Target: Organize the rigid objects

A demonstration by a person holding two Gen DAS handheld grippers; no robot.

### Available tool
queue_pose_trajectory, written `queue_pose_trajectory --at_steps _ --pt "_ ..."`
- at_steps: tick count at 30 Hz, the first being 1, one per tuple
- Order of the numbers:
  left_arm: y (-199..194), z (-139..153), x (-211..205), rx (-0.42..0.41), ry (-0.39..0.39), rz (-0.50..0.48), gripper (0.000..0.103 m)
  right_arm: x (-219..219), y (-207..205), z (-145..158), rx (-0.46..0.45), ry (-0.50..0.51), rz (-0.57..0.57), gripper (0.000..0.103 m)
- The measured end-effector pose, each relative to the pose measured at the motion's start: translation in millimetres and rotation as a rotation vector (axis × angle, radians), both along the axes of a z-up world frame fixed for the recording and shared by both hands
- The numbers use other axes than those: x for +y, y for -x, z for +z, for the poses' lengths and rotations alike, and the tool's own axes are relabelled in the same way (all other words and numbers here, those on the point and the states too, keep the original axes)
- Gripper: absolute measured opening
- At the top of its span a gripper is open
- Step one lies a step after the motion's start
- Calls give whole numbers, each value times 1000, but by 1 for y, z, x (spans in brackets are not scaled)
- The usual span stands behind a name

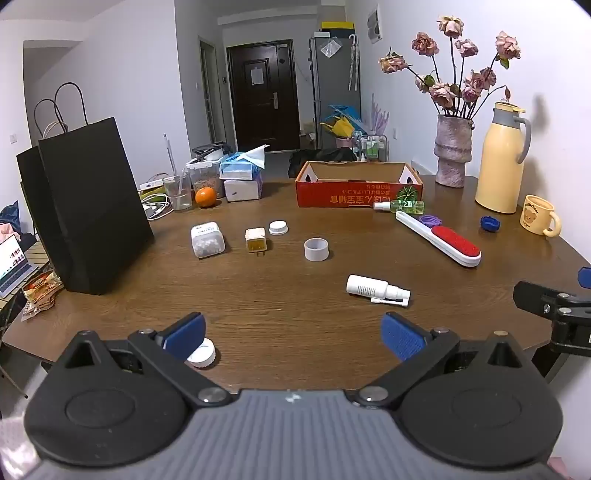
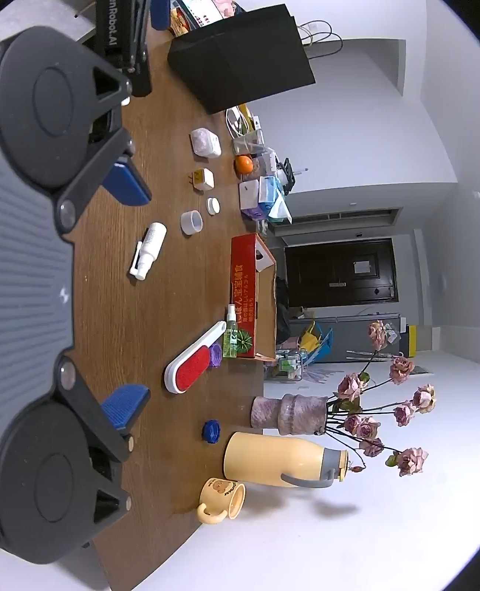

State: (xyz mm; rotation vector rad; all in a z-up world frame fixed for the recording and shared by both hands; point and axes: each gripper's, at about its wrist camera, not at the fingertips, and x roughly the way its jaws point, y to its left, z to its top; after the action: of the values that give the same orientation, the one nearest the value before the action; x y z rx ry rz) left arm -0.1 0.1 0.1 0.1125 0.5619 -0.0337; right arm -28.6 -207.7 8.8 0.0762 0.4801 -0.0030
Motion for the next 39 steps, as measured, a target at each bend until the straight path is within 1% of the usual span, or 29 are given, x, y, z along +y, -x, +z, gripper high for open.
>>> queue_pose_trajectory --at_steps 9,19,20,39 --pt "-2 0 2 3 13 3 103 1 0 1 -1 5 -11 103" --pt "0 4 -1 -1 10 4 103 0 3 4 -10 1 -1 103" --pt "-1 2 3 -1 17 5 103 0 3 4 -10 1 0 103" --pt "-2 3 5 -1 21 6 103 2 3 10 -17 6 0 103"
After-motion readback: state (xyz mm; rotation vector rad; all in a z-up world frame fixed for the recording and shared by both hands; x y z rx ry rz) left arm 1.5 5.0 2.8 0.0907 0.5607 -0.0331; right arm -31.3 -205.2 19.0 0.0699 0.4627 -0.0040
